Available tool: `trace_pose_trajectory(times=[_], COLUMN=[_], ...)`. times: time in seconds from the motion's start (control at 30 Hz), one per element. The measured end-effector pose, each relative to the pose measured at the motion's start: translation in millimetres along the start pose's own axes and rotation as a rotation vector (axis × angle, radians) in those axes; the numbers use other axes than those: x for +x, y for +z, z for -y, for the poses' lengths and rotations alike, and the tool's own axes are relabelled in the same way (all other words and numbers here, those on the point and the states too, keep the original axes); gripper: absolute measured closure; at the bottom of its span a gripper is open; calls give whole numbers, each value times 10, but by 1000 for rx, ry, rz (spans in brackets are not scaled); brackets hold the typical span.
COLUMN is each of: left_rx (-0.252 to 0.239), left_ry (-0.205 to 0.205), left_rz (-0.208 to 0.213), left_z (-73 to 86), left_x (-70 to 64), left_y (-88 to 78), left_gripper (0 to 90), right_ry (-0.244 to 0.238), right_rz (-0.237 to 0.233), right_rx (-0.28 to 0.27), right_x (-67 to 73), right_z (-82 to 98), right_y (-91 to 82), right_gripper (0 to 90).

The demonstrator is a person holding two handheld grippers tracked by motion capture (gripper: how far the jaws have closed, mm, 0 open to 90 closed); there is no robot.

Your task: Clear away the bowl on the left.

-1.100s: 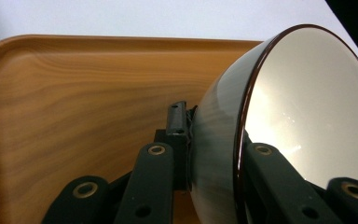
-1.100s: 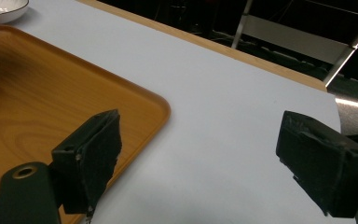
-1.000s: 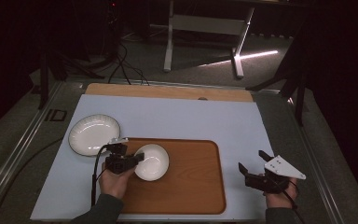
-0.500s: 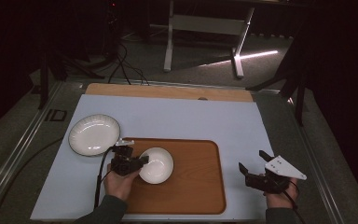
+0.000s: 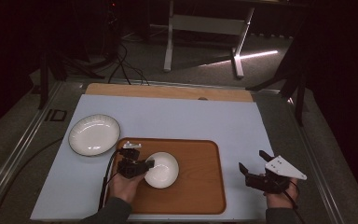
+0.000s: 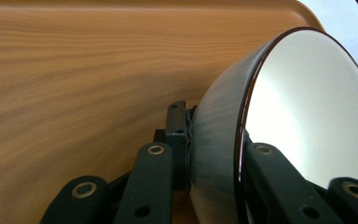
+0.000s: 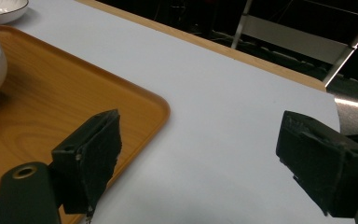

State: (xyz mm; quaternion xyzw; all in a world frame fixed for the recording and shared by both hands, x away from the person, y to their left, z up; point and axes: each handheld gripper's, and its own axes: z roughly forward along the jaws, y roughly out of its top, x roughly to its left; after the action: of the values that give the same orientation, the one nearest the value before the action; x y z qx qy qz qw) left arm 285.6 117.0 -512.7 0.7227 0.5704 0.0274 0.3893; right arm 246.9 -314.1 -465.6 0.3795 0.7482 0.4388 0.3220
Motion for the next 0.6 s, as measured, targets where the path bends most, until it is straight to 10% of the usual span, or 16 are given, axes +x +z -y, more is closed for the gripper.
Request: trace_pose_trajectory(times=[0.6], left_rx=[-19], left_ry=[39], left_rz=[-56], left_z=[-25], left_x=[16], left_y=[9], left_gripper=[619], right_ry=[-3], right_rz=[0], right_rx=[1], right_x=[2], right_z=[-2], right_y=[0], right_gripper=[136])
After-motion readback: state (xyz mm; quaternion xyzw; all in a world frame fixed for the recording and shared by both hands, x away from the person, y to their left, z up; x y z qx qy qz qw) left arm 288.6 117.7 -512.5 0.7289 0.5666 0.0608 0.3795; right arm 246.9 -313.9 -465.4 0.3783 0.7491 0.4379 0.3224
